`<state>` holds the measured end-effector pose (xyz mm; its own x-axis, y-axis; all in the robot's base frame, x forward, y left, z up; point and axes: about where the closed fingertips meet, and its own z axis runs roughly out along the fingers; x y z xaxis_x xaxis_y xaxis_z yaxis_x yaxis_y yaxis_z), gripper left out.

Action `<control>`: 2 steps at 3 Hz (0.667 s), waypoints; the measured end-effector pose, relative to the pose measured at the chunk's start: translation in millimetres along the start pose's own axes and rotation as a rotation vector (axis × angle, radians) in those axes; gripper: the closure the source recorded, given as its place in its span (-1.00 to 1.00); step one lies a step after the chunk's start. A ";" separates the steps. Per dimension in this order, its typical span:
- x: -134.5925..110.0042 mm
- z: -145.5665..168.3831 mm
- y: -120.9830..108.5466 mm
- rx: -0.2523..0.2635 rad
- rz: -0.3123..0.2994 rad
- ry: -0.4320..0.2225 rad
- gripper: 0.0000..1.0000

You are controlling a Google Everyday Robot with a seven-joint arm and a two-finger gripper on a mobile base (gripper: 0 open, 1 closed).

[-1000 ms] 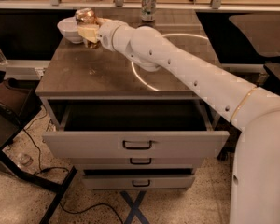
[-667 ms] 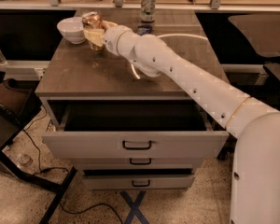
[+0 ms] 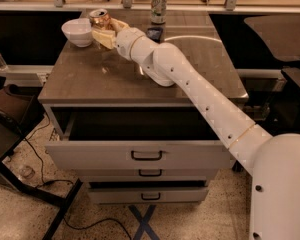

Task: Move orange can near white bowl

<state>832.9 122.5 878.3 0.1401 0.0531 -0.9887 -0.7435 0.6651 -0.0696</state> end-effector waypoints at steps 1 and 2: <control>1.5 2.0 3.5 -0.010 -0.001 -0.006 0.71; 1.2 3.6 5.9 -0.014 0.000 -0.007 0.25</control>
Offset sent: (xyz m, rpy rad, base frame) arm -0.0010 0.0033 -0.0017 0.0029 -0.0058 0.0100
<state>831.1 129.2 877.2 0.1451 0.0583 -0.9877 -0.7524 0.6548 -0.0719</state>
